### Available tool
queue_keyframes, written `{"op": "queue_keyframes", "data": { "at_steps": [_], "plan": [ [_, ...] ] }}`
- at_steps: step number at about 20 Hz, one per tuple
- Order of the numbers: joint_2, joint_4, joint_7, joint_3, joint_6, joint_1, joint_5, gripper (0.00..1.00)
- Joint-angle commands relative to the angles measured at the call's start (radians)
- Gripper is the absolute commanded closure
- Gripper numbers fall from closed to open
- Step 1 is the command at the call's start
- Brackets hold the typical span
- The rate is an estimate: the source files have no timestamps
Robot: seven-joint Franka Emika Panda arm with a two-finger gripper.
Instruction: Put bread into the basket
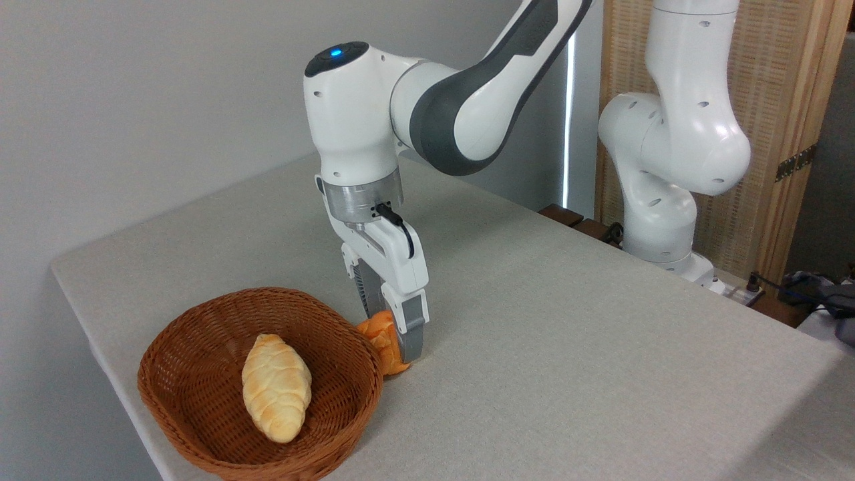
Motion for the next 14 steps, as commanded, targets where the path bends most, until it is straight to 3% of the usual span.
{"op": "queue_keyframes", "data": {
  "at_steps": [1, 3, 14],
  "plan": [
    [0.001, -0.005, 0.017, 0.001, 0.022, -0.001, 0.015, 0.49],
    [0.001, -0.005, 0.020, 0.001, 0.022, -0.001, 0.015, 0.53],
    [0.000, -0.003, 0.025, 0.001, 0.021, -0.001, 0.015, 0.52]
  ]
}}
